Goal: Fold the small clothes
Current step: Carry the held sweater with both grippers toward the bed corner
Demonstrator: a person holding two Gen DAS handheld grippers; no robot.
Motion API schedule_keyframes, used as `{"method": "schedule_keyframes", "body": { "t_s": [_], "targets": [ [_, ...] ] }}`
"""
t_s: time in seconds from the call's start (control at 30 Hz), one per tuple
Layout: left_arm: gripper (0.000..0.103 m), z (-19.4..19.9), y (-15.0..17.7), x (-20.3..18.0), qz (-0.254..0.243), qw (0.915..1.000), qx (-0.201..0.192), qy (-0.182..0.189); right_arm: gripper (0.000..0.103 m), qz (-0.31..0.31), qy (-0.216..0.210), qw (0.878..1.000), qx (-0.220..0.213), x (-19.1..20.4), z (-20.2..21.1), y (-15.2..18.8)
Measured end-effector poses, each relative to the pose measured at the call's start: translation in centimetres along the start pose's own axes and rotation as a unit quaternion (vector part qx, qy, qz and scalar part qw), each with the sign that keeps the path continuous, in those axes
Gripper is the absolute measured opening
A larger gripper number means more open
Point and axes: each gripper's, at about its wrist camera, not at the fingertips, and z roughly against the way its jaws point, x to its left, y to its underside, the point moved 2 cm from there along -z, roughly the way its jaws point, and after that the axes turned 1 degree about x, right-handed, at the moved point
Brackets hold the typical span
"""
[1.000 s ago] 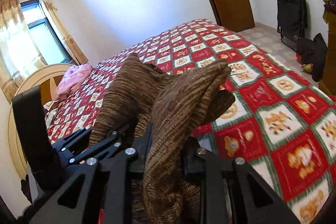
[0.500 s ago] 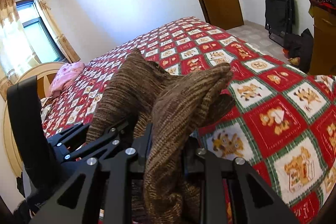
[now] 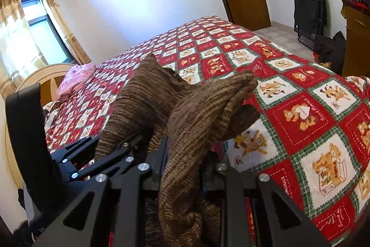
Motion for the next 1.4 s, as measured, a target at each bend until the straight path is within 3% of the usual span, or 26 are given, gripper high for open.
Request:
{"method": "schedule_keyframes", "body": {
  "t_s": [0.67, 0.97, 1.4],
  "targets": [
    [0.024, 2.7, 0.8, 0.7, 0.005, 0.9998, -0.015, -0.012, 0.025, 0.032, -0.003, 0.999, -0.004, 2.3, 0.9, 1.1],
    [0.024, 2.7, -0.6, -4.0, -0.048, 0.9981, -0.031, 0.020, 0.025, 0.022, 0.030, 0.999, -0.032, -0.7, 4.1, 0.8],
    [0.024, 0.3, -5.2, -10.6, -0.099, 0.9906, -0.053, 0.077, 0.025, -0.021, 0.071, 0.994, -0.085, -6.5, 6.9, -2.1]
  ]
}}
